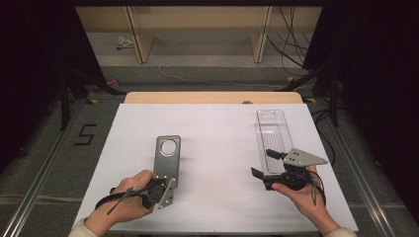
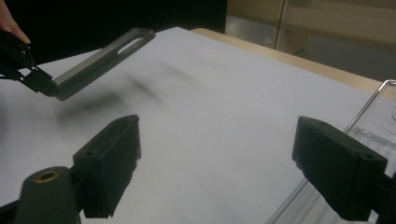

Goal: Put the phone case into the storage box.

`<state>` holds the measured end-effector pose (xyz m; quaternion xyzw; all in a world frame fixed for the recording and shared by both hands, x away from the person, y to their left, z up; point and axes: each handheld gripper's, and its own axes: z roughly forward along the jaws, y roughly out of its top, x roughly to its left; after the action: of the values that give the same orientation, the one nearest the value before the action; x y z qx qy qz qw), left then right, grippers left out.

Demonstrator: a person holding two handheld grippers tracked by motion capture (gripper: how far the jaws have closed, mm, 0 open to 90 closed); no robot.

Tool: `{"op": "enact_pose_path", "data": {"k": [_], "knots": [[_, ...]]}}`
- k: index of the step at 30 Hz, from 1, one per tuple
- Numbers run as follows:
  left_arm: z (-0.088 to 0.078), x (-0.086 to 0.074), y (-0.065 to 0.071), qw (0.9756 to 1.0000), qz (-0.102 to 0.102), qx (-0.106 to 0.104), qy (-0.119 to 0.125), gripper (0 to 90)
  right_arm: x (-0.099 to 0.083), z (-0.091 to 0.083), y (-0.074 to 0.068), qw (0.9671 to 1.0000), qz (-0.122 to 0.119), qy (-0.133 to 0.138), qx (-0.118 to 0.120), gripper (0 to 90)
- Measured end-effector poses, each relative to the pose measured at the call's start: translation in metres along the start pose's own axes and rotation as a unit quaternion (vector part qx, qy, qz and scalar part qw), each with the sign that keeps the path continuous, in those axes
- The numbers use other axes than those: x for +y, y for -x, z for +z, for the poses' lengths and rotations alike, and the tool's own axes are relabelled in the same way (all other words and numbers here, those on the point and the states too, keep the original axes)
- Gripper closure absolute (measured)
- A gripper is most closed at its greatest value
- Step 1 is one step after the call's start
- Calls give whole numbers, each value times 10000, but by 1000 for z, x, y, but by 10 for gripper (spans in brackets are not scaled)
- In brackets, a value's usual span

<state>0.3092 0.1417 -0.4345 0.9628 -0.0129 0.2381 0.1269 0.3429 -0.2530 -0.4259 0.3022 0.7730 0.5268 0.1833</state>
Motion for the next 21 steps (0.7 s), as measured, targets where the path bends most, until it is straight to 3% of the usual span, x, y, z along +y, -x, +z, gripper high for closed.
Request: {"op": "enact_pose_path", "data": {"k": [4, 5, 21], "knots": [[-3, 4, -2, 9998, -11, 105, 173, 887, 3, 4, -1, 9999, 117, 64, 49, 163], [-3, 5, -3, 9998, 13, 100, 173, 887, 4, 7, -1, 9995, 270, 124, 113, 163], [-3, 24, -5, 9994, 239, 75, 241, 887, 13, 26, -4, 9972, 676, 251, 183, 182]]}}
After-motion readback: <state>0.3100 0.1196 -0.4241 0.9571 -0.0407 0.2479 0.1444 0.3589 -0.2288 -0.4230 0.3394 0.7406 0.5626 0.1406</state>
